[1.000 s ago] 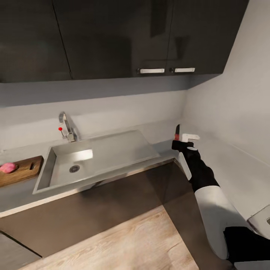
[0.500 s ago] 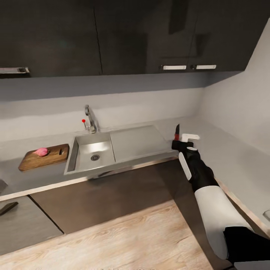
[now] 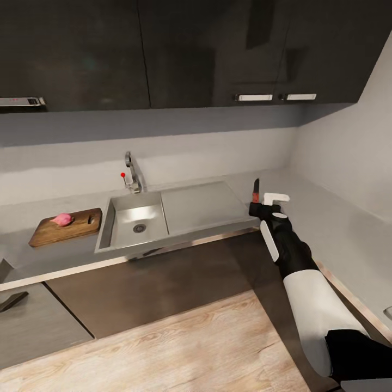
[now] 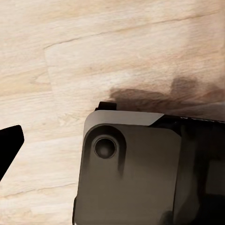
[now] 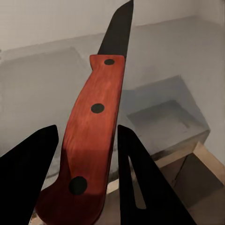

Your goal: In the kitchen, take the Vidalia onion out of the sink, dice it on the chopping board with the paring knife, put the diced onion into the bowl on the countertop, then place both the paring knife and the chopping board into the sink.

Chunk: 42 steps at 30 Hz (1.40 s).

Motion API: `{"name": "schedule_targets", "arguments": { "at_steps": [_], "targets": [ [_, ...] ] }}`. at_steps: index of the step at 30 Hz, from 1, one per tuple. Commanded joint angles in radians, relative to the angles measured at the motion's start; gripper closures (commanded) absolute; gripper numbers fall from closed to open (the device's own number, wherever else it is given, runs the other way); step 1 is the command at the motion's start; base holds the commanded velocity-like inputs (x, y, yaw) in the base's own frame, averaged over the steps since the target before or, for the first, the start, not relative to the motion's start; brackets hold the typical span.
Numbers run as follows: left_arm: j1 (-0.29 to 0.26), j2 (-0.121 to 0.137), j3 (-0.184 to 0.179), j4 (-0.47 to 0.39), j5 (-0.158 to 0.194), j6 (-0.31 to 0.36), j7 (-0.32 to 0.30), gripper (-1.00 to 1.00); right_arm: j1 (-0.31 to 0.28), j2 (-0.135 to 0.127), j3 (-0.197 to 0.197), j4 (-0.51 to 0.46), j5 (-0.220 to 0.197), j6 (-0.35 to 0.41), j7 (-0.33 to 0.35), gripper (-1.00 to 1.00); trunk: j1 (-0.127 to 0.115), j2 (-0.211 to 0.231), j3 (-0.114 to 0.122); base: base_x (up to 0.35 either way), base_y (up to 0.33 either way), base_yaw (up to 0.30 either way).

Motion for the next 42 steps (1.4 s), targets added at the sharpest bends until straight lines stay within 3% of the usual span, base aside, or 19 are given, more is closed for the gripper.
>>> {"name": "schedule_targets", "arguments": {
  "at_steps": [1, 10, 37, 42],
  "targets": [
    [-0.002, -0.001, -0.009, 0.004, 0.007, -0.007, 0.002, -1.0, -0.001, 0.0, 0.0, -0.011, -0.005, 0.005, -0.005, 1.0, 0.0, -0.001, -0.002, 0.0, 0.0, 0.0],
    [-0.002, -0.001, -0.009, 0.004, 0.007, -0.007, 0.002, -1.0, -0.001, 0.001, 0.0, -0.041, -0.006, 0.008, -0.006, 1.0, 0.0, -0.001, -0.004, 0.0, 0.0, 0.01],
    [-0.002, -0.001, -0.009, 0.004, 0.007, -0.008, 0.002, -1.0, -0.001, 0.001, 0.001, -0.046, -0.009, 0.008, -0.004, 1.0, 0.0, -0.001, -0.046, 0.0, 0.0, 0.112],
    [-0.002, 0.0, -0.009, 0.004, 0.007, -0.008, 0.002, -1.0, -0.001, 0.007, 0.003, -0.083, -0.011, 0.009, 0.045, 1.0, 0.0, -0.001, -0.053, 0.0, 0.0, 0.146]
  ]
}}
